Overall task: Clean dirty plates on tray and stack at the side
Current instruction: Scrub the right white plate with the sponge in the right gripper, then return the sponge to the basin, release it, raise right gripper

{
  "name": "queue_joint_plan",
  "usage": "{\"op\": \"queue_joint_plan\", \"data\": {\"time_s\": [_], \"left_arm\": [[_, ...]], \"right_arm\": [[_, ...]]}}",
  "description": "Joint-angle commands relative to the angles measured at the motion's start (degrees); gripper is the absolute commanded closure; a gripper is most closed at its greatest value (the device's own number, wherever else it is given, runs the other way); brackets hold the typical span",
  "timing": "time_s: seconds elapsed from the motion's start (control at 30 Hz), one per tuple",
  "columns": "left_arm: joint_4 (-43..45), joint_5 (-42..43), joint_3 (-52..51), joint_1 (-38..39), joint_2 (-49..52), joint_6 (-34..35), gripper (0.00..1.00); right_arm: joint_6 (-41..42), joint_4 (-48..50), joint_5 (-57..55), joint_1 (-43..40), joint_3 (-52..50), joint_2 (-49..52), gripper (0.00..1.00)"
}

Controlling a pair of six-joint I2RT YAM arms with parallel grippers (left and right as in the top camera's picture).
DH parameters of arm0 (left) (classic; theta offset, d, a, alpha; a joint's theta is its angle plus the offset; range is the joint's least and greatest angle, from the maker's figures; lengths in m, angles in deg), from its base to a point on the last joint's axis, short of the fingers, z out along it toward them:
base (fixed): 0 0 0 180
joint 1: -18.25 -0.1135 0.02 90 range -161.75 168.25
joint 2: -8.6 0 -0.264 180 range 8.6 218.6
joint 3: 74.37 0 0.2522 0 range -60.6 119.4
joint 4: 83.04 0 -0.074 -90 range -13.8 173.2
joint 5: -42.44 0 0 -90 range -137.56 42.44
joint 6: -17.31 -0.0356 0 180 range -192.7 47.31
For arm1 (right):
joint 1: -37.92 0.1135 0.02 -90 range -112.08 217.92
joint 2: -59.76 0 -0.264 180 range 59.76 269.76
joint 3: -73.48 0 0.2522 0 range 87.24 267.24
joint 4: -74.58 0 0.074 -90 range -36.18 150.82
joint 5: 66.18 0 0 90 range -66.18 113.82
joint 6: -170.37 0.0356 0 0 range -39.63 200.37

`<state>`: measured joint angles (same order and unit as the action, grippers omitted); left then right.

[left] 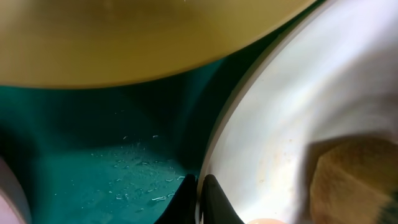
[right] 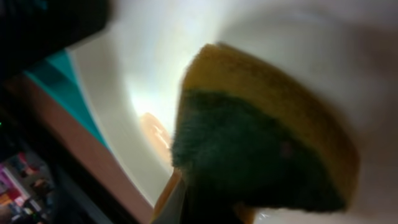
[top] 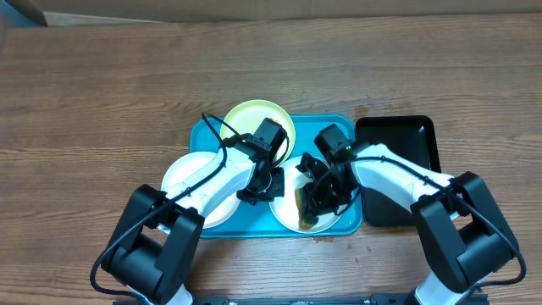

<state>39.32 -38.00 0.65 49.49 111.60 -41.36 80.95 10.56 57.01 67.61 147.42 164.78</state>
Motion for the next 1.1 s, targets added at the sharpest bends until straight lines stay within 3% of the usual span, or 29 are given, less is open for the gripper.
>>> {"op": "queue_joint_plan", "data": {"time_s": [0.0, 0.2, 0.43, 0.63, 0.87, 0.9, 0.97, 1.07], "left_arm": [[-0.04, 0.98, 0.79, 0.17, 0.44, -0.50, 0.94], [-0.04, 0.98, 0.79, 0.17, 0.44, -0.48, 0.93], [-0.02, 0.98, 0.79, 0.17, 0.44, -0.48, 0.82], [-0.02, 1.01, 0.79, 0.26, 0.44, -0.48, 0.69], [-0.02, 0.98, 0.79, 0.26, 0.44, -0.48, 0.67], [-0.02, 0.98, 0.79, 0.26, 0.44, -0.48, 0.67], [-0.02, 0.98, 0.79, 0.26, 0.44, -0.48, 0.66], [-0.04, 1.01, 0.79, 0.26, 0.44, -0.48, 0.65]], "right_arm": [[-4.28, -3.58, 4.83, -2.69, 9.38, -0.11, 0.96], [-4.79, -15.08, -5.14, -8.66, 21.31, -0.11, 0.96], [7.50, -19.52, -29.42, -17.07, 22.03, -0.11, 0.96], [12.55, -16.37, -38.51, -22.64, 18.05, -0.11, 0.96], [12.55, -5.31, -39.69, -23.89, 8.85, -0.11, 0.95], [12.52, -3.87, -39.87, -23.89, 7.74, -0.11, 0.93], [12.52, -2.34, -40.26, -23.89, 6.60, -0.11, 0.66], [12.57, -2.10, -40.13, -23.89, 7.23, -0.11, 0.57]]}}
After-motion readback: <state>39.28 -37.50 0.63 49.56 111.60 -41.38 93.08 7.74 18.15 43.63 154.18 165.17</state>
